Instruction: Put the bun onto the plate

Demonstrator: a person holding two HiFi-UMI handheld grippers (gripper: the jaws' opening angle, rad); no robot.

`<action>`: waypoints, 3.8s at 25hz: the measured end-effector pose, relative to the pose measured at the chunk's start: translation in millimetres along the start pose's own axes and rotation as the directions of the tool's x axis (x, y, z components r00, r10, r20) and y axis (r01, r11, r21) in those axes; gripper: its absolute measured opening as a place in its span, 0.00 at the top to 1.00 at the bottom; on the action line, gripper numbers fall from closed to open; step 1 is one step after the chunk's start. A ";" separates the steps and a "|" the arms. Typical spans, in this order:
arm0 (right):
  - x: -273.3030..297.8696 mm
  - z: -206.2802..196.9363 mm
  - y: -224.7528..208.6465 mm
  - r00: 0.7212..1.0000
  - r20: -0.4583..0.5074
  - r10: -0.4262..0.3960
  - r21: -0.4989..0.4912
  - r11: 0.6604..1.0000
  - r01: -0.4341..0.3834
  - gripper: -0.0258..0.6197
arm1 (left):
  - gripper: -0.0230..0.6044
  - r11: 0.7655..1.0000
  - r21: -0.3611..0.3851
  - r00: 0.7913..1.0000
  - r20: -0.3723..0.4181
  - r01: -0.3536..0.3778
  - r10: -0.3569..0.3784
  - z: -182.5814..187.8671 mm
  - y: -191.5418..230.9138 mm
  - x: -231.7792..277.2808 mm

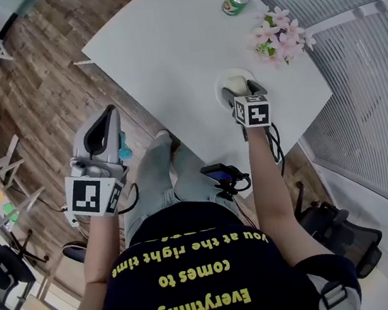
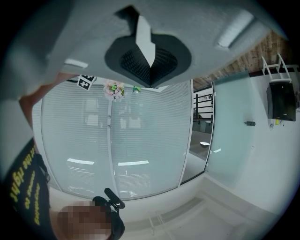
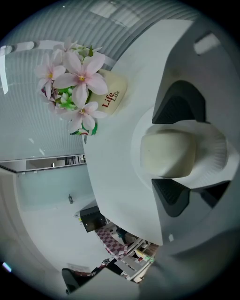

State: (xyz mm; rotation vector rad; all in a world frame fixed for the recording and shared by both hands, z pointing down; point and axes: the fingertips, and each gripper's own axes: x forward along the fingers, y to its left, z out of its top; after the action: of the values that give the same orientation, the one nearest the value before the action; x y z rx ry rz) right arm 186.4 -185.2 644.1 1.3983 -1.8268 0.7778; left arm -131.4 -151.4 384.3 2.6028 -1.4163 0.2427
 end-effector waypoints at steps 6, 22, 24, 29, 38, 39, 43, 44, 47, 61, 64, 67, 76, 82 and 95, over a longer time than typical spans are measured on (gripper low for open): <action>-15.9 14.2 6.9 0.998 0.069 0.011 -0.006 1.000 -0.010 0.45 | 0.96 1.000 -0.003 1.000 0.000 -0.005 0.005 -2.4 0.3 -1.1; -46.3 35.3 4.6 0.976 0.218 -0.031 0.019 0.999 0.027 0.93 | 0.96 1.000 -0.003 1.000 0.016 -0.001 0.001 -0.2 -0.2 -0.8; -51.0 38.8 5.5 0.972 0.233 -0.024 0.024 1.000 0.019 0.95 | 0.96 1.000 -0.003 1.000 0.018 0.000 0.000 0.6 0.2 -0.5; -67.7 52.0 4.8 0.956 0.292 -0.030 0.028 0.999 0.023 0.95 | 0.96 1.000 -0.003 0.999 0.049 0.004 -0.004 7.5 1.2 -1.2; -121.0 89.2 7.4 0.874 0.485 -0.038 0.024 0.999 0.030 0.95 | 0.96 0.999 0.007 0.998 0.059 0.034 -0.034 14.1 -0.9 2.3; -126.6 92.3 8.3 0.865 0.501 -0.034 0.022 0.999 0.026 0.95 | 0.96 0.999 0.009 0.997 0.061 0.037 -0.038 15.2 -1.2 2.4; -147.8 103.3 12.0 0.831 0.556 -0.016 0.009 1.000 0.014 0.95 | 0.96 0.999 0.020 0.996 0.072 0.049 -0.051 21.0 -3.1 3.4; -154.3 106.2 12.5 0.820 0.572 -0.018 0.007 1.000 0.017 0.95 | 0.96 0.998 0.023 0.996 0.075 0.053 -0.054 22.3 -3.8 3.6; -175.3 115.3 13.7 0.781 0.624 -0.025 0.007 1.000 0.026 0.95 | 0.96 0.998 0.030 0.995 0.079 0.062 -0.064 25.0 -4.9 4.0; -267.4 146.5 23.9 0.647 0.761 -0.059 0.021 0.998 0.067 0.95 | 0.96 0.994 0.056 0.985 0.138 0.097 -0.104 48.8 -2.7 7.7; -286.3 149.9 24.3 0.621 0.781 -0.072 0.025 0.996 0.084 0.95 | 0.96 0.993 0.060 0.981 0.157 0.106 -0.114 54.9 -4.6 8.6; -304.1 150.5 27.6 0.604 0.792 -0.087 0.032 0.994 0.101 0.95 | 0.96 0.991 0.067 0.977 0.173 0.116 -0.126 61.8 -5.3 6.7; -347.5 154.1 30.1 0.566 0.814 -0.128 0.054 0.988 0.147 0.95 | 0.96 0.986 0.077 0.968 0.197 0.145 -0.158 73.9 -4.6 9.0; -368.0 146.3 28.8 0.544 0.823 -0.167 0.080 0.981 0.179 0.95 | 0.96 0.983 0.080 0.962 0.204 0.168 -0.181 75.8 -8.6 11.4; -400.4 145.9 24.1 0.500 0.844 -0.196 0.108 0.974 0.200 0.95 | 0.96 0.977 0.096 0.954 0.215 0.193 -0.209 85.8 -15.7 12.2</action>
State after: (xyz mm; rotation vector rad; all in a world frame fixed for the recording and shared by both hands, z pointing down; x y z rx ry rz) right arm 208.2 -75.4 232.1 2.1857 -2.2679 -0.1393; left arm -106.3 -172.2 302.5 2.8874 -1.2100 -0.0282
